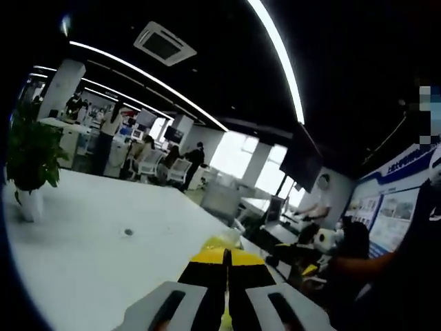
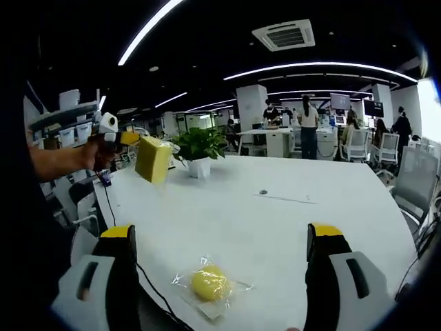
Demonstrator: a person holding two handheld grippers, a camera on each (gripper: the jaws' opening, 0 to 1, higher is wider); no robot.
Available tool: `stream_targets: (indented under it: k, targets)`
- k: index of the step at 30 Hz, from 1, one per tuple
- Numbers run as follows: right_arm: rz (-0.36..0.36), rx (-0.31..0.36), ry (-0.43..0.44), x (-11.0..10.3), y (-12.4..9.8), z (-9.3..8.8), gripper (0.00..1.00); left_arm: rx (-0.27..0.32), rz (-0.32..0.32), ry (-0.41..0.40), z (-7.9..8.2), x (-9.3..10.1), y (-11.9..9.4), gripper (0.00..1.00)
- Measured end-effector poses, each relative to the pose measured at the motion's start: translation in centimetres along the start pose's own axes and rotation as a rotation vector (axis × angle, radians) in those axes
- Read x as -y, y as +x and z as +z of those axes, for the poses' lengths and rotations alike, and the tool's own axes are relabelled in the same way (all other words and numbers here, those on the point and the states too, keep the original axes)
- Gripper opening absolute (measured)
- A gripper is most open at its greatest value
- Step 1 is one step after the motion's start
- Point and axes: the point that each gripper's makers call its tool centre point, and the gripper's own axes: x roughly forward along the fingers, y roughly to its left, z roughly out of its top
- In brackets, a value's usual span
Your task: Compare the silicone blocks by pressing each to a similar depth, holding the contact briefly, and releasing to observe deformation and rebound differences across the visible hardness samples.
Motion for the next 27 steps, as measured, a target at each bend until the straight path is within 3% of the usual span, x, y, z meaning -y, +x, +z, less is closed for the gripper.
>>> stream_targets:
  k: [11,27]
  targets:
    - [0.105,0.05,-0.028,-2.1,1.8,3.6,0.97,0.022,-0.042,0.008,1.3,2.9,0.3,0.0]
    - [0.282,0.108,-0.065,-5.9,4.0,8.2,0.96,0.036,-0.151,-0.01,2.2,7.4,1.0,0.0]
